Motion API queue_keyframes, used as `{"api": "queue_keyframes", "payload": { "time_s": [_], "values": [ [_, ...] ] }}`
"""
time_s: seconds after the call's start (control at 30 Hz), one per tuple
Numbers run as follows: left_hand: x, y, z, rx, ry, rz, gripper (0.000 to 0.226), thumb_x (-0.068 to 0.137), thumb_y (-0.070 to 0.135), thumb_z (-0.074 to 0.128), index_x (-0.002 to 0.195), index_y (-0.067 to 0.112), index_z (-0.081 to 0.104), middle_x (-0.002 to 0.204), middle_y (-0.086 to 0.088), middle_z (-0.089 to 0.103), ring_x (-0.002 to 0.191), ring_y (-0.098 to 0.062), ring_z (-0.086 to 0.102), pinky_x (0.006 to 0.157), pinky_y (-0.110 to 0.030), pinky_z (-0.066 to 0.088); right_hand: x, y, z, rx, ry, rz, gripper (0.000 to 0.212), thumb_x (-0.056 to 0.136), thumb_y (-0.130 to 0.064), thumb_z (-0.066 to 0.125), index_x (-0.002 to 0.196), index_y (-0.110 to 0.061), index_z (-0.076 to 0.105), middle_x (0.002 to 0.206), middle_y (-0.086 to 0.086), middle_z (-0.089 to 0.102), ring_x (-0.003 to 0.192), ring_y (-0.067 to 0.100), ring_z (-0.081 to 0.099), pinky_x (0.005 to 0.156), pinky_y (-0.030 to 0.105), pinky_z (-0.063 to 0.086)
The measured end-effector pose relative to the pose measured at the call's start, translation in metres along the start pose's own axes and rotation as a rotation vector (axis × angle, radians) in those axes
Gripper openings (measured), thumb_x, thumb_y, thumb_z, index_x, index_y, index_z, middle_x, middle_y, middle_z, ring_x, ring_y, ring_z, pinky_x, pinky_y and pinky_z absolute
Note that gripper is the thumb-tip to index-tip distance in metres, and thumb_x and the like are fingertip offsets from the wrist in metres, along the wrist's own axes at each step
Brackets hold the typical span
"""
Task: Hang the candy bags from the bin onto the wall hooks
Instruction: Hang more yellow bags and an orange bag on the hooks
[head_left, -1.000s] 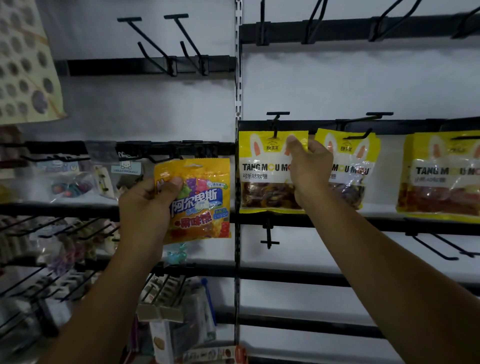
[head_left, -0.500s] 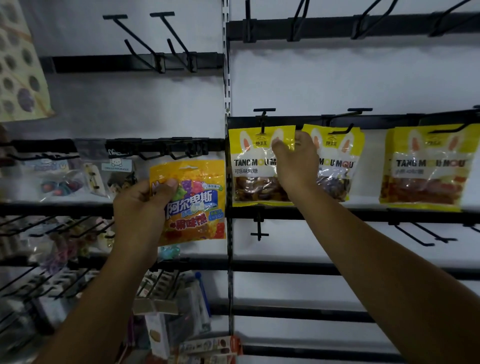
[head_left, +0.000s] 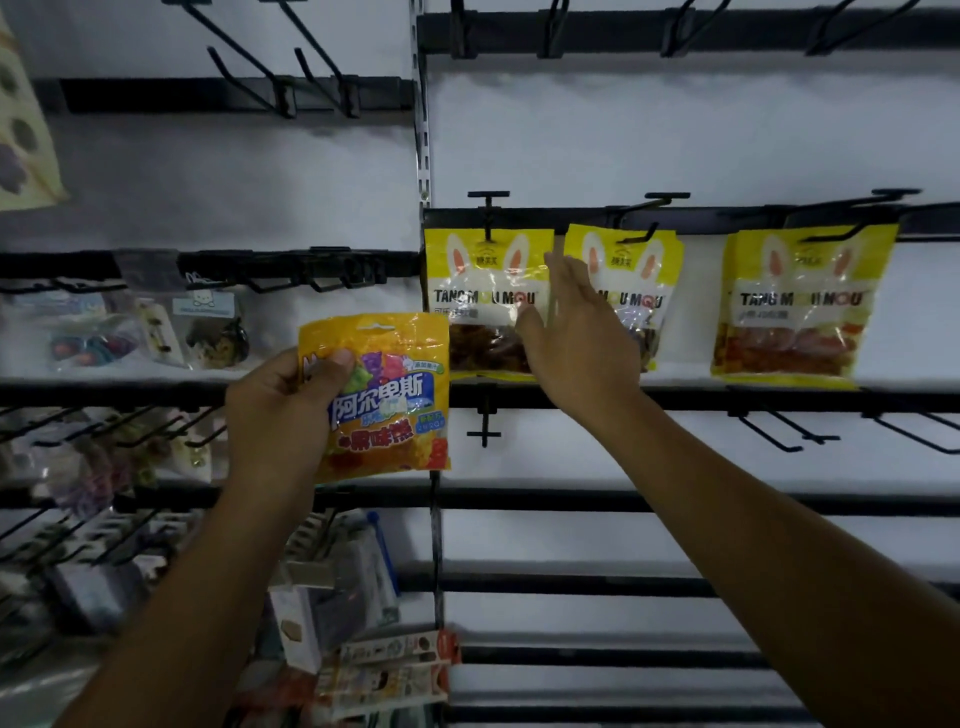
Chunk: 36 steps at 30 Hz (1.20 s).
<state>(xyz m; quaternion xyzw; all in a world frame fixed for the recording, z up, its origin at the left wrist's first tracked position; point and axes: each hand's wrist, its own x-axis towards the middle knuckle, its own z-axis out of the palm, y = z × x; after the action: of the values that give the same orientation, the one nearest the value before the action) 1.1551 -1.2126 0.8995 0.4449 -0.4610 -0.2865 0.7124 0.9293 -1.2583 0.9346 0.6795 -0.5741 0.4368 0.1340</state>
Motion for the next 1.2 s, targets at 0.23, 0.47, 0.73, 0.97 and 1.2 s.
{"api": "queue_keyframes", "payload": {
  "time_s": [0.23,0.47,0.73,0.97,1.2],
  "values": [
    [-0.044,0.014,0.052,-0.034,-0.008,0.019,0.014,0.091,0.023,0.067,0.077,0.022,0.070,0.070,0.010,0.074,0.064,-0.007,0.071,0.068,-0.035,0.056,-0.022,0.053,-0.042,-0.299,-0.238,-0.006,0.054,0.100,-0.045,0.032,0.148,-0.020,0.034,0.159,0.005,0.028,0.142,0.031,0.030,0.112,0.047,0.028],
    [-0.106,0.025,0.154,-0.057,-0.024,0.017,0.011,0.093,0.023,0.066,0.083,0.021,0.069,0.081,0.002,0.076,0.078,-0.016,0.074,0.069,-0.038,0.060,-0.058,0.141,-0.122,-0.363,-0.330,0.009,0.053,0.100,-0.047,0.032,0.146,-0.022,0.039,0.156,0.004,0.033,0.141,0.030,0.033,0.110,0.045,0.032],
    [-0.169,0.030,0.284,-0.103,-0.118,0.039,0.009,0.097,0.022,0.062,0.089,0.024,0.066,0.095,0.000,0.075,0.088,-0.018,0.073,0.075,-0.043,0.061,-0.084,0.221,-0.202,-0.385,-0.351,0.012,0.044,0.099,-0.047,0.033,0.128,-0.019,0.051,0.137,0.002,0.050,0.116,0.029,0.051,0.090,0.041,0.040],
    [-0.189,0.039,0.368,-0.169,-0.207,0.042,0.010,0.095,0.018,0.064,0.086,0.015,0.066,0.089,-0.007,0.074,0.083,-0.023,0.074,0.072,-0.044,0.061,-0.092,0.264,-0.254,-0.402,-0.298,0.014,0.044,0.100,-0.048,0.031,0.123,-0.020,0.056,0.123,-0.001,0.056,0.105,0.026,0.057,0.080,0.037,0.040],
    [-0.185,0.060,0.445,-0.207,-0.240,0.034,0.034,0.091,0.029,0.070,0.082,-0.001,0.058,0.078,-0.012,0.066,0.076,-0.027,0.070,0.066,-0.050,0.058,-0.097,0.286,-0.279,-0.395,-0.241,0.002,0.046,0.100,-0.049,0.029,0.131,-0.024,0.052,0.132,-0.004,0.053,0.107,0.023,0.057,0.073,0.034,0.037]
  ]
}}
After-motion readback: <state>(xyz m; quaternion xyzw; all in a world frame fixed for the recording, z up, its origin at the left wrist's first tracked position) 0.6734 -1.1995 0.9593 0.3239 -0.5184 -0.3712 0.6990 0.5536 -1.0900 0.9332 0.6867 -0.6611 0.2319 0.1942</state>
